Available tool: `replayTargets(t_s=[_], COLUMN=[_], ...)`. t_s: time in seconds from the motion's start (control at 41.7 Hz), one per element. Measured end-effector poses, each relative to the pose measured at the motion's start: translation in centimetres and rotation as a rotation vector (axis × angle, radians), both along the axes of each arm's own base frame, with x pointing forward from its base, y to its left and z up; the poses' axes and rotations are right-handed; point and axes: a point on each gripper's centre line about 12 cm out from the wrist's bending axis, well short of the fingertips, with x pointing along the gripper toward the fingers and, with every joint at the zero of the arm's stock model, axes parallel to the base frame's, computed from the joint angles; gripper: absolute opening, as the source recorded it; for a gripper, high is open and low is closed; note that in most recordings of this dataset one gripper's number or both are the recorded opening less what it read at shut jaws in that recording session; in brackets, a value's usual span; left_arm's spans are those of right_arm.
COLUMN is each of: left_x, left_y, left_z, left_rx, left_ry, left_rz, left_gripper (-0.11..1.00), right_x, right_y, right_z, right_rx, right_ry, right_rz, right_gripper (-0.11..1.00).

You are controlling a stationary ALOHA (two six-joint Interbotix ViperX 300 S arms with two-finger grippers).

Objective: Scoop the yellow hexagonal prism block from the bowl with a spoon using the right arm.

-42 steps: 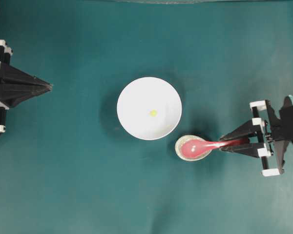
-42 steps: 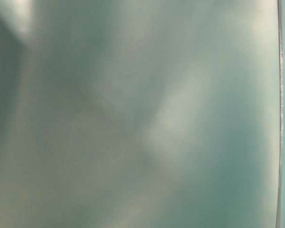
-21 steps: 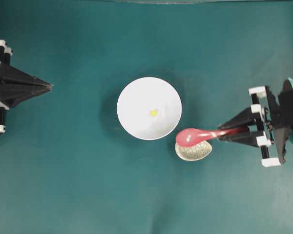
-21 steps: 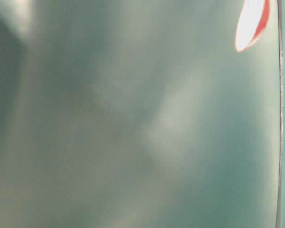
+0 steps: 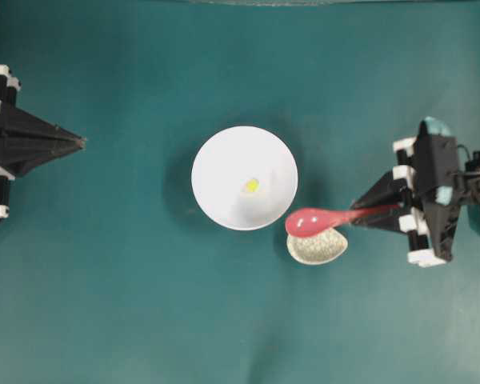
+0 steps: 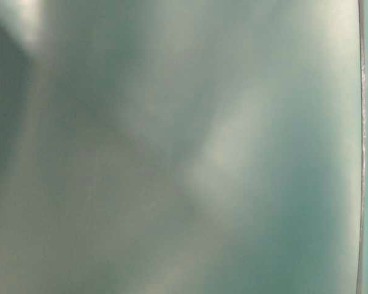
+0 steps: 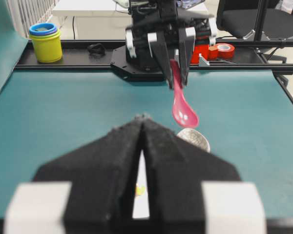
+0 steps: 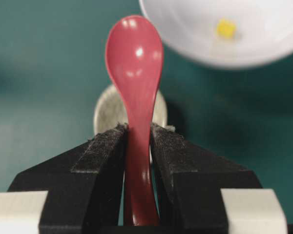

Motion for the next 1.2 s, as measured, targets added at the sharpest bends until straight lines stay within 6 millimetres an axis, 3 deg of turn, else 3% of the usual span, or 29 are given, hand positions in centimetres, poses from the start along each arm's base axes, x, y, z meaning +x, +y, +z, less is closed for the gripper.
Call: replayTargets(t_s=[0.36, 0.887, 1.103, 1.199], left_x=[0.0, 0.0, 0.0, 0.0], left_y=[0.0, 0.0, 0.0, 0.0], left_z=[0.0, 0.0, 0.0, 0.0], left_rx=[0.0, 0.0, 0.0, 0.0], left_ry=[0.002, 0.003, 0.003, 0.002], left_rz=[0.0, 0.0, 0.0, 0.0], left_gripper=[0.0, 0.0, 0.0, 0.0], right_x=[0.0, -0.9, -0.9, -0.9], right_y=[1.4, 2.1, 2.2, 2.2], right_z=[-4.2, -4.9, -4.9, -4.9], right_rx=[0.002, 0.041, 0.041, 0.04], right_ry=[0.097, 0.052, 0.053, 0.052], right_rz=[-0.002, -0.031, -0.029, -0.028], right_gripper=[0.23, 0.23, 0.43, 0.45])
